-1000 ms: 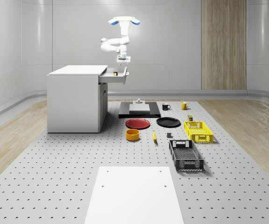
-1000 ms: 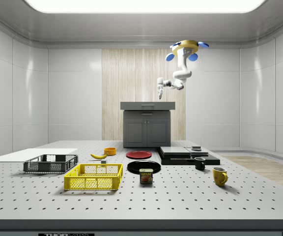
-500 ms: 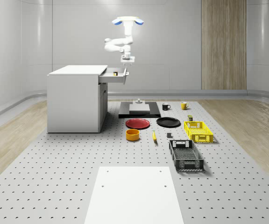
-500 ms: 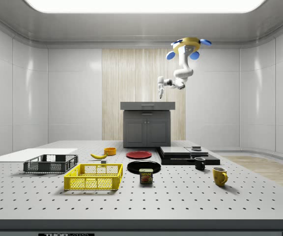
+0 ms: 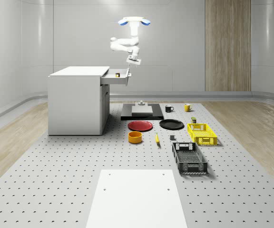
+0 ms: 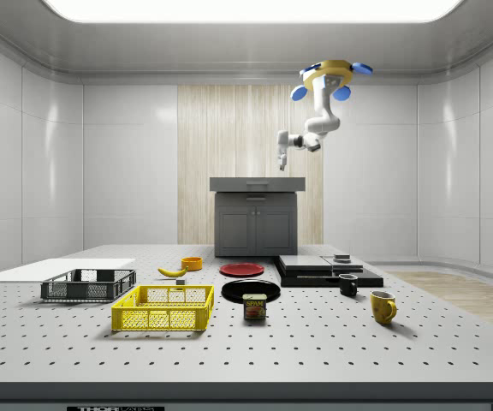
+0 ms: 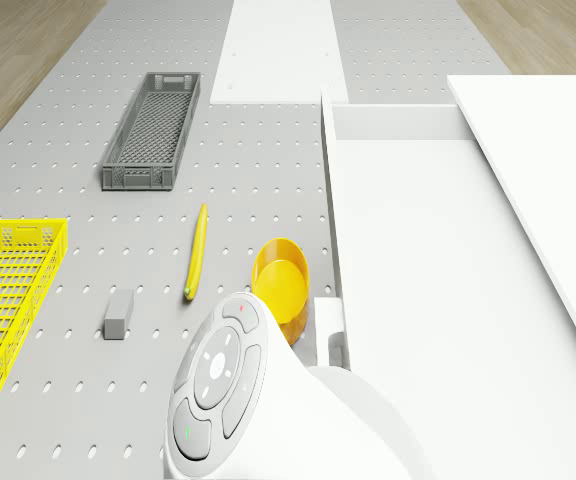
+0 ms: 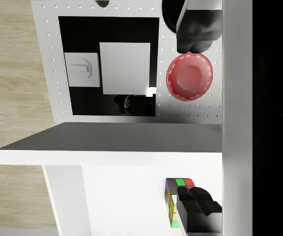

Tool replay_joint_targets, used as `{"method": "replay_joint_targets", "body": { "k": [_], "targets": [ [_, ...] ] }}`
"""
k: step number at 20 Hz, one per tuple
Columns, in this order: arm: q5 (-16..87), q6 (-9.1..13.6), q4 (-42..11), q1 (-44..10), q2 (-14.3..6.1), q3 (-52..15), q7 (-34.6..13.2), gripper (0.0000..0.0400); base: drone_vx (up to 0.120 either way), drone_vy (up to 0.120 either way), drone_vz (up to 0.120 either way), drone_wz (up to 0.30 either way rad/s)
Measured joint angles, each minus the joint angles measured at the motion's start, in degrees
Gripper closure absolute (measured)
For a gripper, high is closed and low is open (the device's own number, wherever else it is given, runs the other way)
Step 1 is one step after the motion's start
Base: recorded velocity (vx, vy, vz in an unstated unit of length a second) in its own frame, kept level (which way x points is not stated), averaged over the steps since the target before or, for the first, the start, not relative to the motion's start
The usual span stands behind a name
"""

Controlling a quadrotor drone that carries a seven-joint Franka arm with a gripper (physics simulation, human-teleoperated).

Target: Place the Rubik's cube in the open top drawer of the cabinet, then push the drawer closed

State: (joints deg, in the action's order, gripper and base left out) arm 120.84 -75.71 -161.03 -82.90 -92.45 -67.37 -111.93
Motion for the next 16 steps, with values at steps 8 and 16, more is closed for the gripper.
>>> {"method": "replay_joint_targets", "body": {
  "k": [8,16],
  "targets": [
    [-12.59,40.95,19.6,-42.23,2.64,6.04,-28.72,0.0,0.0,0.055,-0.12,0.0],
    [-19.31,49.78,29.65,-55.16,5.3,9.09,-35.14,0.0,0.0,-0.035,-0.12,0.0]
  ]
}}
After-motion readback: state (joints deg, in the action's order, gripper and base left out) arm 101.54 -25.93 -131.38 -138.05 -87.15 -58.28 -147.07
